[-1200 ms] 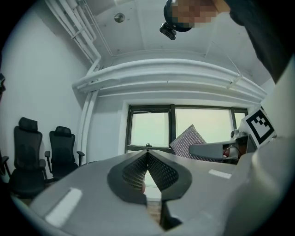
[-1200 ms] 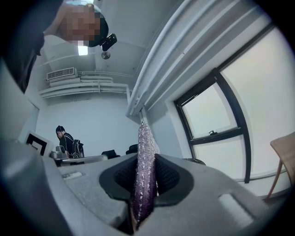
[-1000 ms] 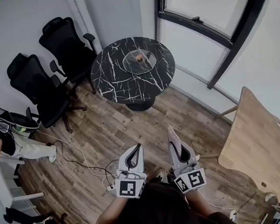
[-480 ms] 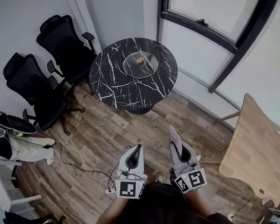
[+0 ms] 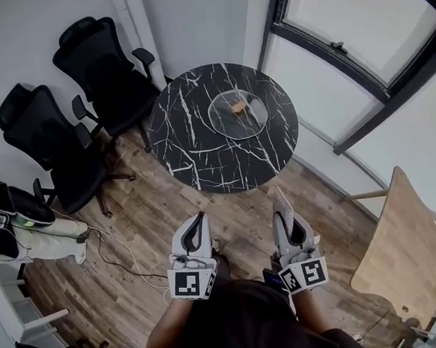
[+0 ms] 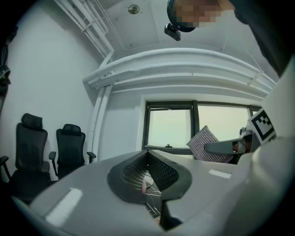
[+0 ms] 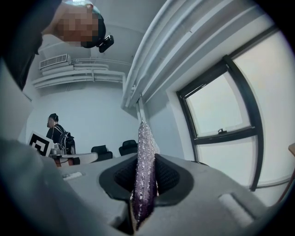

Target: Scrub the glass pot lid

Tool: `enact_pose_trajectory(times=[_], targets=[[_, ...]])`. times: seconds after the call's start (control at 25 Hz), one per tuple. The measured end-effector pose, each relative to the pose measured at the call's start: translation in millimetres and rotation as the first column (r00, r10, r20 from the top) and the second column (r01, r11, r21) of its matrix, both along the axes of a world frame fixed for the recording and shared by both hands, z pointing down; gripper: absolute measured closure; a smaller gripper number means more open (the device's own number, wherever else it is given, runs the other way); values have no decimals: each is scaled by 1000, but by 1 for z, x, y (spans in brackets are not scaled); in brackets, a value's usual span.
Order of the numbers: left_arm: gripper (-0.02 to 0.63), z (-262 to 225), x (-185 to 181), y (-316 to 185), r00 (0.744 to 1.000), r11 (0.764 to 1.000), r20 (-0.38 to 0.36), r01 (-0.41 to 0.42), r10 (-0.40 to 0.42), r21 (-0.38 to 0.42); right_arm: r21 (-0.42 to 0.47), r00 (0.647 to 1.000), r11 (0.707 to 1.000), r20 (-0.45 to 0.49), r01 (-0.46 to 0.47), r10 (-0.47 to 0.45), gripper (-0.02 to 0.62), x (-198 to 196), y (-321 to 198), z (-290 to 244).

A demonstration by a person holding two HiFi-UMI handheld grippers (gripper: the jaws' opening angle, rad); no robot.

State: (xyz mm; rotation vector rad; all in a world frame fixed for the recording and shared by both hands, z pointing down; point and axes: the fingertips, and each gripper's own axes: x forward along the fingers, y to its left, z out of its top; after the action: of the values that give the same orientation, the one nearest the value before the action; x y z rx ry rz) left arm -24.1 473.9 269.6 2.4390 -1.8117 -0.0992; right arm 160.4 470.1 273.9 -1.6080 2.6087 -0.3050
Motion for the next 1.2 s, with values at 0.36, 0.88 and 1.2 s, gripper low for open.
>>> enact_pose_trajectory(times=[0.36,0.88,1.2], targets=[[603,11,-45,-66,994,994,23,-111,111,-26,-20,999,999,-5,-50,50,522,-59,-76,4],[603,32,-30,-132,993,989,11,-114,116,-98,-44,999,998,-25,-42,41,522,-49,-161,18],[603,32,10,-221,994,992,51,-95,99,-88,-69,1000,998,-7,-3,2,522,-17,-252,39]])
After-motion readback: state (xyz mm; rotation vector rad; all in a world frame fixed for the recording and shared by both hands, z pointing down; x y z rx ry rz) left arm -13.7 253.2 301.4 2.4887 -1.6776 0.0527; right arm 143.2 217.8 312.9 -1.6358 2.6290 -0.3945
